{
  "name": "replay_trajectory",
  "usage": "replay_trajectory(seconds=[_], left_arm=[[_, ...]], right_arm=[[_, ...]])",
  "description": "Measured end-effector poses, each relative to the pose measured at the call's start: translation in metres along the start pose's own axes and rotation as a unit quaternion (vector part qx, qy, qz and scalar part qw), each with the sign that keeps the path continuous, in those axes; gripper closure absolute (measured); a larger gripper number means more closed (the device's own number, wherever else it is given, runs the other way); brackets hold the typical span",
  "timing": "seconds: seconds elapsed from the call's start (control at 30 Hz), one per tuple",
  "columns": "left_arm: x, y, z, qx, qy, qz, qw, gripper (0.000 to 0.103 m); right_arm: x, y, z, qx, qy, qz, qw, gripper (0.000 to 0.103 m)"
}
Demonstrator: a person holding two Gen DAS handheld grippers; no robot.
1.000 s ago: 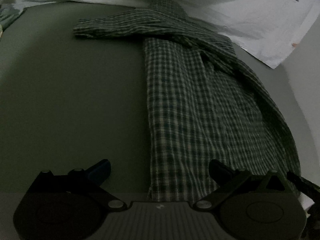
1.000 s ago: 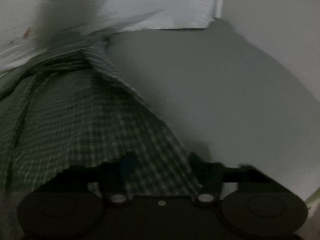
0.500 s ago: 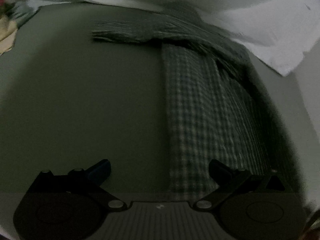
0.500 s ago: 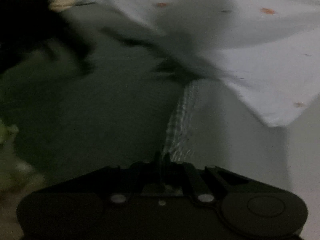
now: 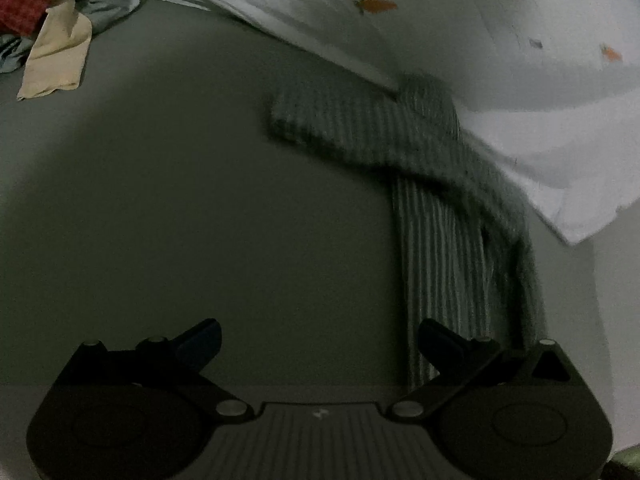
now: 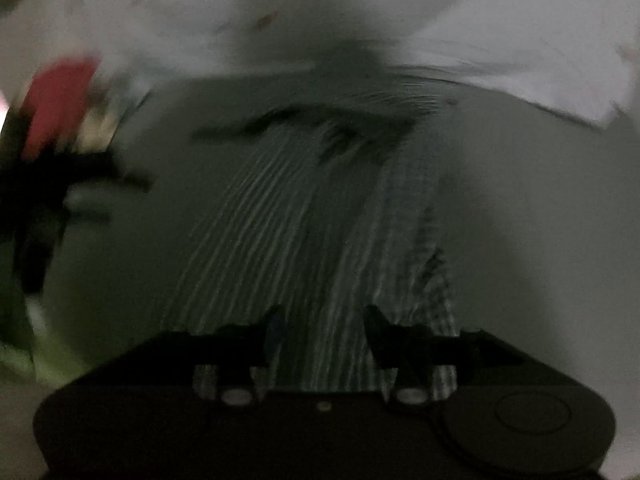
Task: Fold clothes
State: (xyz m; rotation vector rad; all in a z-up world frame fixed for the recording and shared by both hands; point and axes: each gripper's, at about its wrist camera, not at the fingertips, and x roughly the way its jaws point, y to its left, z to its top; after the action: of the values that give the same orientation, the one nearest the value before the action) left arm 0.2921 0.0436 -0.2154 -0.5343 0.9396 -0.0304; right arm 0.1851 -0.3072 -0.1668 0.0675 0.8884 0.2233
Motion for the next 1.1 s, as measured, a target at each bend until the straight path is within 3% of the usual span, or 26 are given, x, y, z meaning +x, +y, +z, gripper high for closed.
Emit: replay_trajectory(seconds=[0.1, 0.2, 0.27, 0.4, 0.47, 0.53, 0.6, 0.8, 0.97, 1.0, 1.07, 1.1], left_arm=[[0.009, 0.008, 0.029, -0.009, -0.01, -0.019, 0.9997, 0.0], [0.021, 0.014, 0.058, -0.012, -0.016, -0.036, 0.9992, 0.0], [0.035, 0.02, 0.078, -0.03, -0.013, -0.052, 0.9981, 0.0], [0.07, 0.03, 0.114, -0.079, 0.01, -0.105, 0.9913, 0.0], [0.09, 0.031, 0.125, -0.105, 0.027, -0.142, 0.9839, 0.0], [0.115, 0.032, 0.135, -0.148, 0.055, -0.209, 0.9651, 0.0], [0.138, 0.025, 0.14, -0.175, 0.079, -0.248, 0.9496, 0.0], [0.185, 0.006, 0.148, -0.205, 0.11, -0.25, 0.9398, 0.0], [0.199, 0.001, 0.154, -0.276, 0.079, -0.218, 0.9328, 0.001], [0.2, 0.0, 0.156, -0.292, 0.068, -0.209, 0.9309, 0.003], [0.201, -0.001, 0.16, -0.303, 0.042, -0.179, 0.935, 0.029], [0.203, -0.001, 0.165, -0.302, 0.038, -0.151, 0.9405, 0.057]], right_arm=[[0.028, -0.007, 0.008, 0.048, 0.003, -0.052, 0.998, 0.059], [0.067, -0.006, 0.003, 0.08, 0.043, -0.087, 0.992, 0.058], [0.085, 0.007, -0.004, 0.069, 0.052, -0.12, 0.989, 0.051], [0.097, 0.043, -0.002, 0.026, 0.07, -0.175, 0.982, 0.045], [0.1, 0.047, 0.0, 0.034, 0.073, -0.185, 0.979, 0.034], [0.097, 0.043, 0.002, 0.06, 0.077, -0.186, 0.978, 0.025], [0.1, 0.034, 0.006, 0.111, 0.08, -0.181, 0.974, 0.02], [0.107, 0.04, 0.011, 0.151, 0.089, -0.202, 0.964, 0.018], [0.108, 0.038, 0.013, 0.152, 0.092, -0.202, 0.963, 0.016], [0.108, 0.038, 0.014, 0.154, 0.092, -0.201, 0.963, 0.016], [0.112, 0.035, 0.018, 0.153, 0.094, -0.201, 0.963, 0.014], [0.113, 0.034, 0.019, 0.152, 0.096, -0.2, 0.963, 0.013]])
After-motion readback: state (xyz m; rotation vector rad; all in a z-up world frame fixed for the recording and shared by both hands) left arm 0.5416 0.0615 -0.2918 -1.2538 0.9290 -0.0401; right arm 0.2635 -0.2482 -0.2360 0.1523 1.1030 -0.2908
